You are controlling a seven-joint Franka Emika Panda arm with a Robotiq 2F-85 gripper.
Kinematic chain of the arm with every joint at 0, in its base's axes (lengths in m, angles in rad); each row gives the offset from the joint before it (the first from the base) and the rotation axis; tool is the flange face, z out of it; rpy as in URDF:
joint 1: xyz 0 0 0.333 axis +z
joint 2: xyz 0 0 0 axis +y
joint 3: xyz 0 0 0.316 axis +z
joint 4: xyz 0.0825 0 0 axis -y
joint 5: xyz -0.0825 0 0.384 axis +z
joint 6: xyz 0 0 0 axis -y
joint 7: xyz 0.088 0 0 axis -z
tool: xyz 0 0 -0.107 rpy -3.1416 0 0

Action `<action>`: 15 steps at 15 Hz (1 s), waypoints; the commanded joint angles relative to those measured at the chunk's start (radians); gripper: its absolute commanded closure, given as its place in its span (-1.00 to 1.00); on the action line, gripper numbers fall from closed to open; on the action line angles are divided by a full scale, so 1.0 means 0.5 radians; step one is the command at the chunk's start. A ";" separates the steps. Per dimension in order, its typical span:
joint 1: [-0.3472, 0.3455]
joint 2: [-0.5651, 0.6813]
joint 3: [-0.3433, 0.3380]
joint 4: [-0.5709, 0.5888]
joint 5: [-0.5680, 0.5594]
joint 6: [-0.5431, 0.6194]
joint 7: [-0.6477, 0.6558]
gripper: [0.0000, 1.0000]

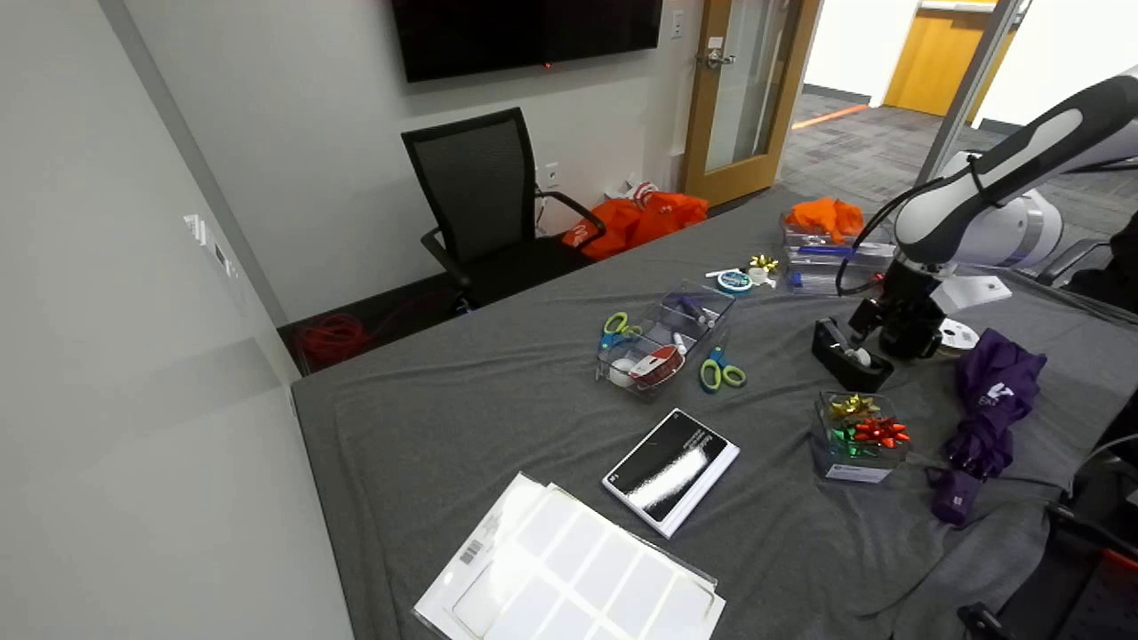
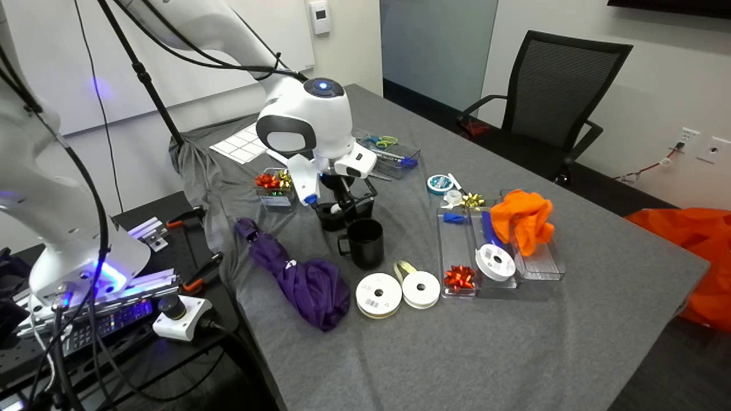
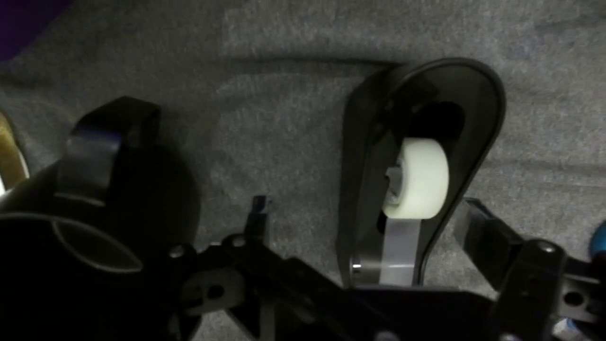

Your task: Move the tape dispenser to the left then move the blue and purple markers in the container on the left to the left.

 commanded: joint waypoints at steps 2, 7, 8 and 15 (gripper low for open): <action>-0.146 0.070 0.154 0.018 0.197 0.002 -0.146 -1.00; -0.108 0.055 0.132 0.001 0.181 -0.004 -0.093 -1.00; -0.106 0.055 0.132 0.001 0.181 -0.004 -0.091 -1.00; -0.071 0.047 0.120 -0.003 0.163 0.011 -0.035 -1.00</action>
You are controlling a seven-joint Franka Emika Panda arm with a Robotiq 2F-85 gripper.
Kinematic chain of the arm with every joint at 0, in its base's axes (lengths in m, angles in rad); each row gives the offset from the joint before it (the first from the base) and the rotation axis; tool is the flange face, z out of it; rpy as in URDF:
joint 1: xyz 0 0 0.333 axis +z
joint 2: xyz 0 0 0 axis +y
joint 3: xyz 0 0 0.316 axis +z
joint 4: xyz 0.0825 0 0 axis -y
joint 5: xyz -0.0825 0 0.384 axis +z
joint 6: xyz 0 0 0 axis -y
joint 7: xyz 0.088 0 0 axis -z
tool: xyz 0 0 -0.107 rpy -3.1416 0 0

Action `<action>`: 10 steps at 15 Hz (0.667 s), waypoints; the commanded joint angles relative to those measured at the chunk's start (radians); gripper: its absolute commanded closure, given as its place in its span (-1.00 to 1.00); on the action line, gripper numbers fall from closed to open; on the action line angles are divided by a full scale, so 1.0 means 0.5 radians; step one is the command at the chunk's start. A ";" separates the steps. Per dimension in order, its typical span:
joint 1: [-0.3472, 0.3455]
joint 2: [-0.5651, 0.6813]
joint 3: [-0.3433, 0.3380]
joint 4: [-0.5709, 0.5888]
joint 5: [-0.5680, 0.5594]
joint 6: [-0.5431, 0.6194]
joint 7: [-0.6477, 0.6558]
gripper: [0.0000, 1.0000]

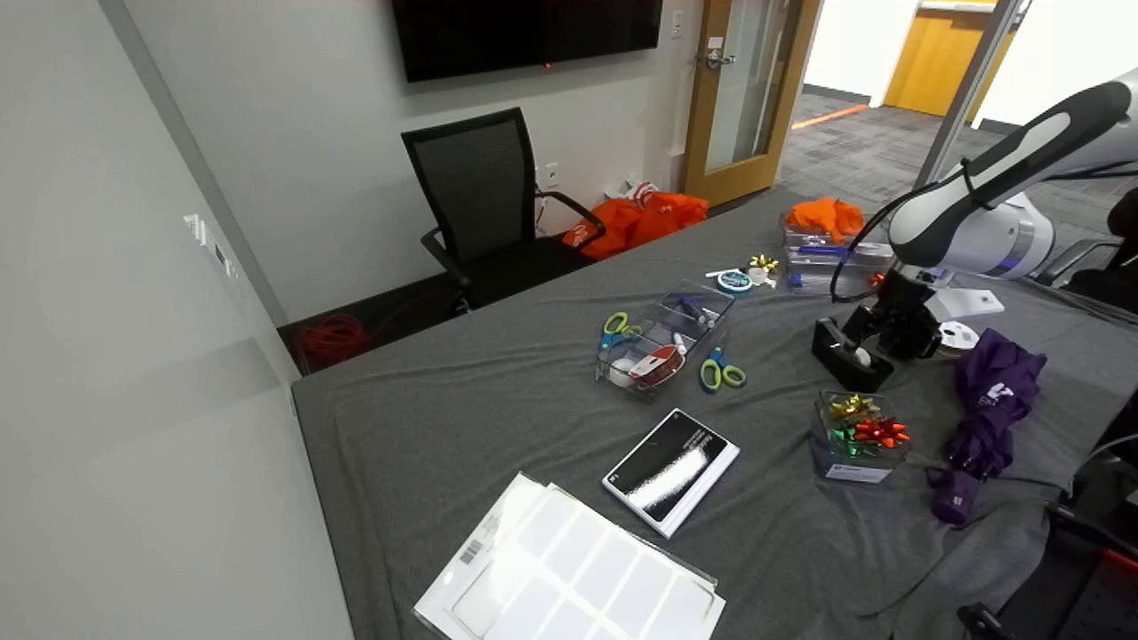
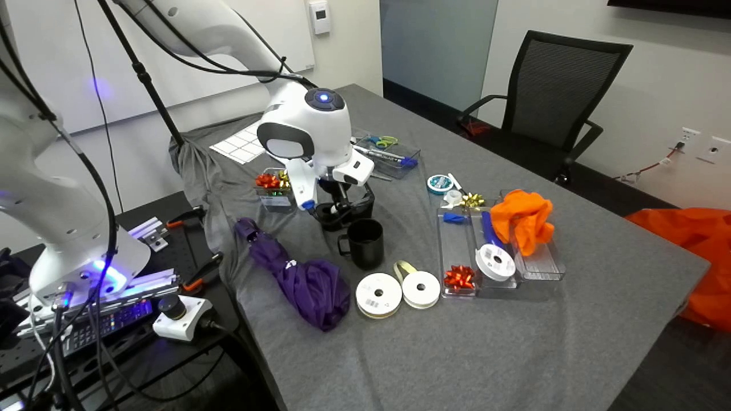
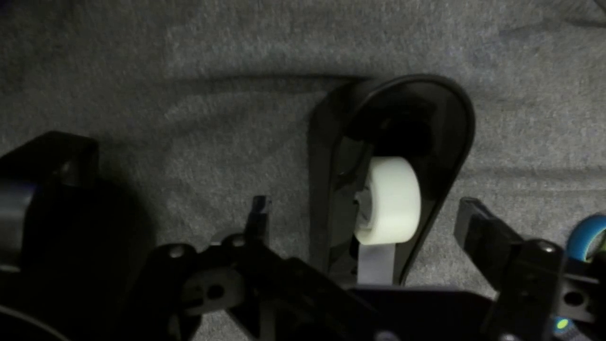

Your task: Move the tape dispenser to the left then move the blue and purple markers in the container on the left to the left.

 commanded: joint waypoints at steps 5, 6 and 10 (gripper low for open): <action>0.124 0.016 -0.047 -0.009 -0.084 0.048 0.183 -1.00; 0.157 0.025 -0.074 -0.009 -0.130 0.056 0.227 -1.00; 0.351 0.082 -0.276 0.014 -0.478 0.068 0.539 -1.00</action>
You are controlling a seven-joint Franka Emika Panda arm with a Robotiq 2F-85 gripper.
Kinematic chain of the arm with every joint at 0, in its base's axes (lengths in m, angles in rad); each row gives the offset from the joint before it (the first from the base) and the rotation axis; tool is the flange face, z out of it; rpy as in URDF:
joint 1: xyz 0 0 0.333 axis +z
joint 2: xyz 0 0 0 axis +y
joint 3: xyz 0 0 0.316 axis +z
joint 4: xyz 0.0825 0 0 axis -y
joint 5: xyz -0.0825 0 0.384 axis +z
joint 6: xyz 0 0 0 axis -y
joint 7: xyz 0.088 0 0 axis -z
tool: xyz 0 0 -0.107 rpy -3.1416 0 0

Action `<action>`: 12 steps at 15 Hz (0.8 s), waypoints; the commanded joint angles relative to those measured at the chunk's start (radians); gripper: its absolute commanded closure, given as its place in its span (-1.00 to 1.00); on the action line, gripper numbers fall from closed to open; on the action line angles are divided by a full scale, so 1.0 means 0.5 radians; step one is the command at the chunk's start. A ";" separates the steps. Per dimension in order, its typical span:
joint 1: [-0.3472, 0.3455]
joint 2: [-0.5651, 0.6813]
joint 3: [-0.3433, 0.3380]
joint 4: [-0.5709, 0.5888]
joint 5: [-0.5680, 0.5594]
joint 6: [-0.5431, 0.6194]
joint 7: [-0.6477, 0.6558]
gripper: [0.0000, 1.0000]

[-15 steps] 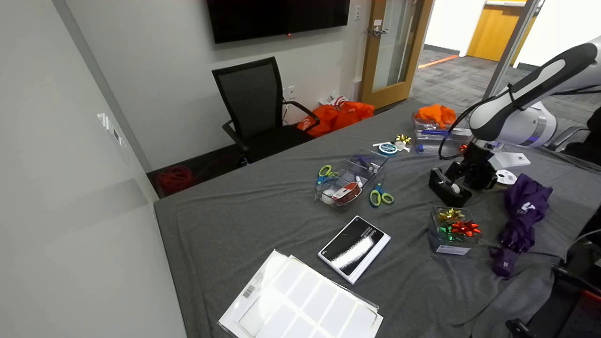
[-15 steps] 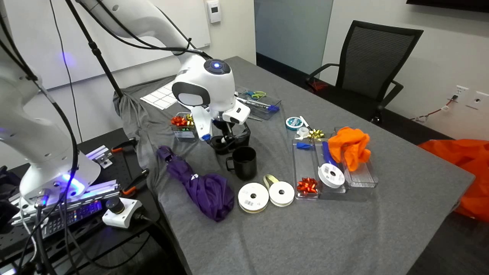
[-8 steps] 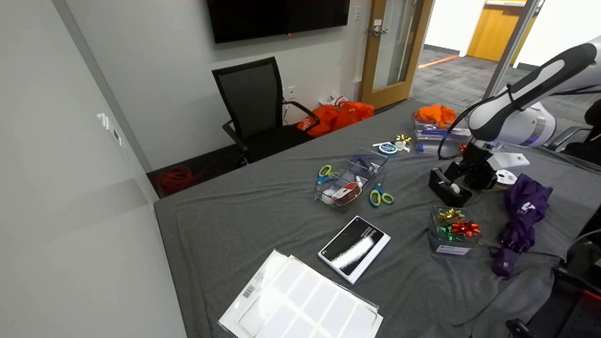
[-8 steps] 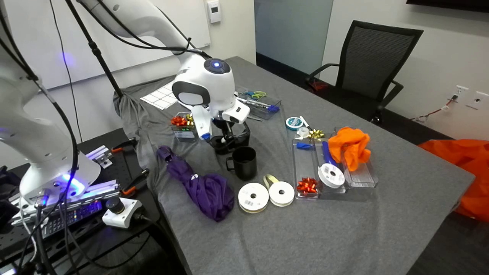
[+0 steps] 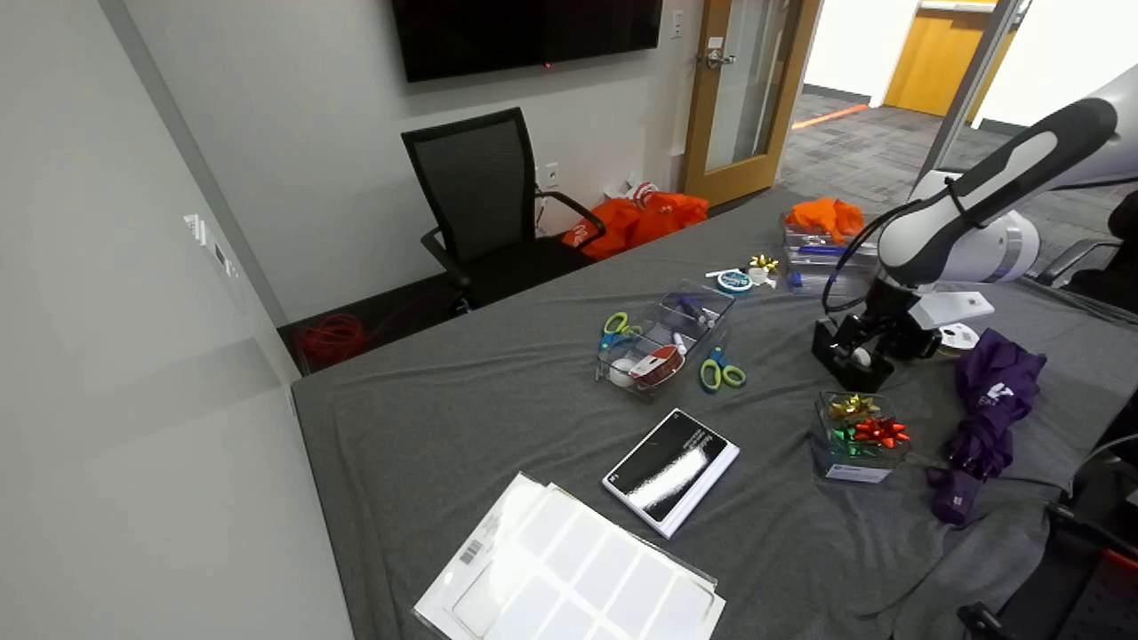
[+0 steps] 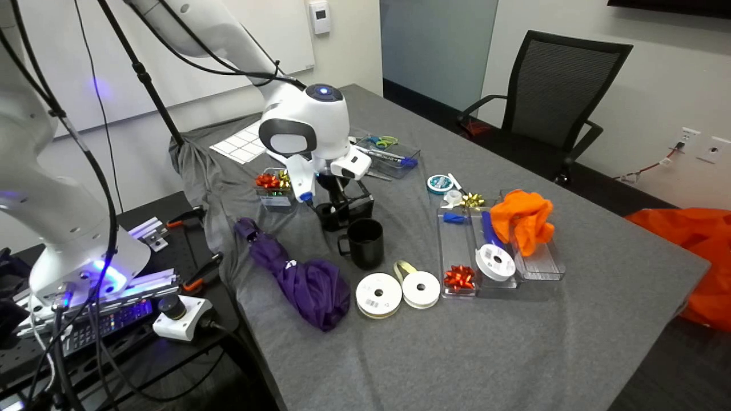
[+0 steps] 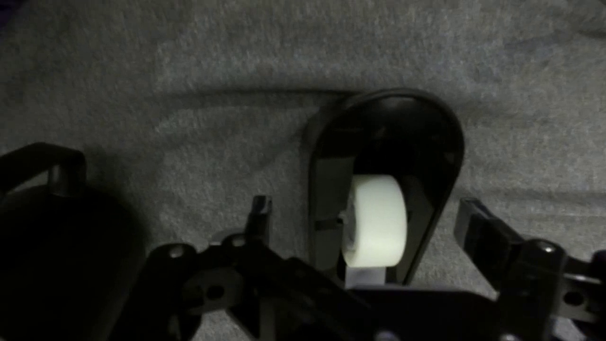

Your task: Move the tape dispenser to the left then move the blue and purple markers in the container on the left to the left.

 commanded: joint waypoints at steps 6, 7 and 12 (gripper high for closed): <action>0.203 0.115 -0.184 0.039 -0.312 0.067 0.367 -0.32; 0.188 0.120 -0.161 0.040 -0.290 0.077 0.356 -0.18; 0.146 0.125 -0.112 0.034 -0.243 0.131 0.317 0.18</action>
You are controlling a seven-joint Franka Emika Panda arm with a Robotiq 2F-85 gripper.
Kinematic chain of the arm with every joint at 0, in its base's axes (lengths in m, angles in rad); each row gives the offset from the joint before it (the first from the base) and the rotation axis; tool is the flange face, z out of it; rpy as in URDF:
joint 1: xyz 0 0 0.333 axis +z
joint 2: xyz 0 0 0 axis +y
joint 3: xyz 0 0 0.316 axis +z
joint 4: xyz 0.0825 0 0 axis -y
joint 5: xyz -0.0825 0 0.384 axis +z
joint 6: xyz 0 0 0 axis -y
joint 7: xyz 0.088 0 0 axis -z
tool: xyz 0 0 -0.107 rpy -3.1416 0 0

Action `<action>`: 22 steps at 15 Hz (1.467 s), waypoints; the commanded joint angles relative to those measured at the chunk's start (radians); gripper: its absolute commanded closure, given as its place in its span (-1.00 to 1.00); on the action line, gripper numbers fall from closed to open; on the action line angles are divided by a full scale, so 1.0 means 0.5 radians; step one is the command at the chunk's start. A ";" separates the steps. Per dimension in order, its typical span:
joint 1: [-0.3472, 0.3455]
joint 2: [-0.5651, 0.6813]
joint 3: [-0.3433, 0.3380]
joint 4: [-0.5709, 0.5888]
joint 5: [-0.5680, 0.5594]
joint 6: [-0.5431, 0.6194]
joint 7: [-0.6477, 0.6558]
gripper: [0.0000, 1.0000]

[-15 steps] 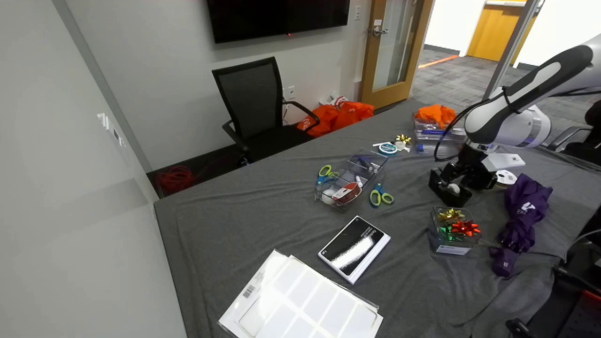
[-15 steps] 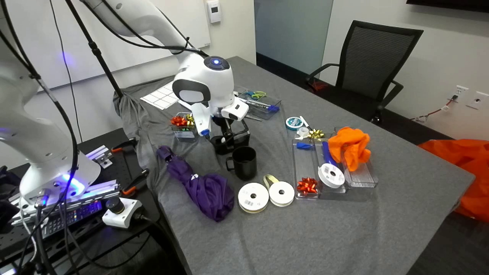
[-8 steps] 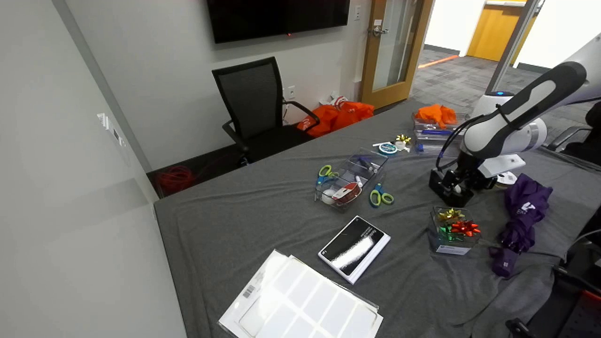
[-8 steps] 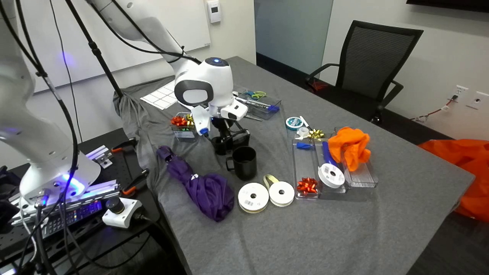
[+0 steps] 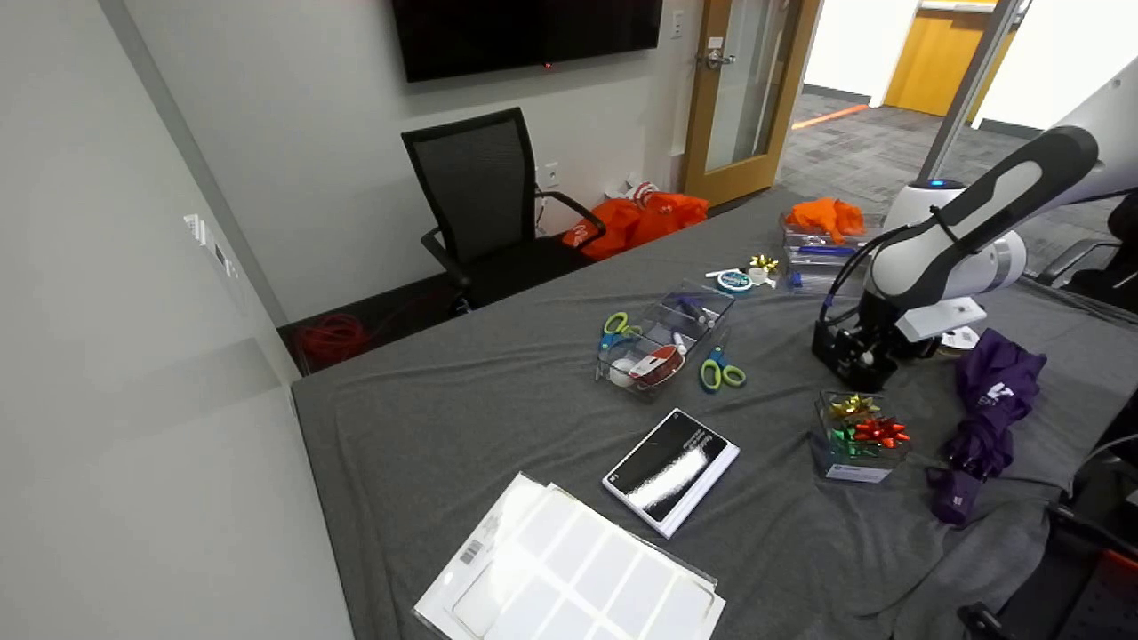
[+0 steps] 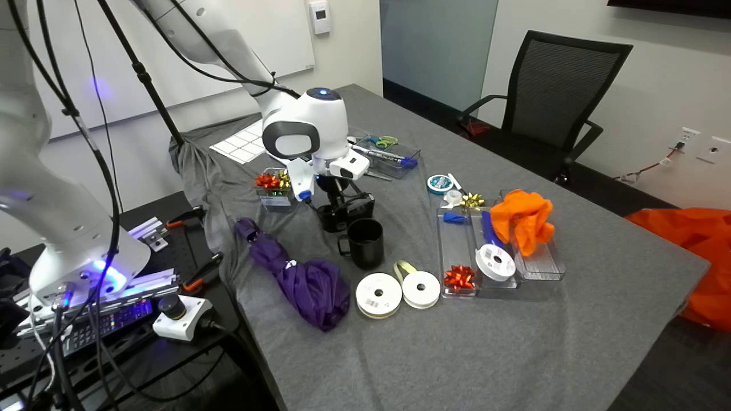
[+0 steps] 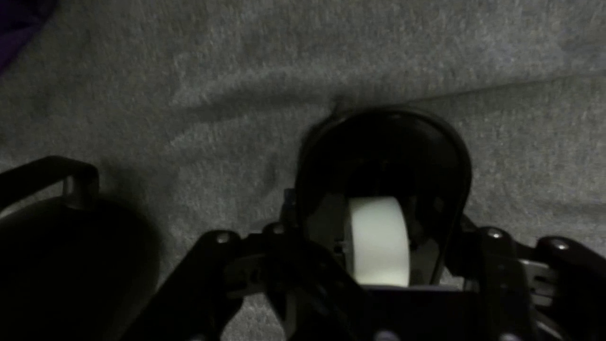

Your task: Move the tape dispenser to the left then move the blue and purple markers in the container on the left to the left.

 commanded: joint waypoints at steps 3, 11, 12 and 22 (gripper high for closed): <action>-0.055 0.007 0.052 -0.001 0.040 0.065 -0.035 0.18; -0.058 -0.175 0.166 -0.079 0.187 0.018 -0.024 0.18; -0.018 -0.194 0.150 -0.078 0.177 -0.001 0.027 0.18; 0.520 -0.431 -0.029 -0.045 0.036 -0.426 1.160 0.18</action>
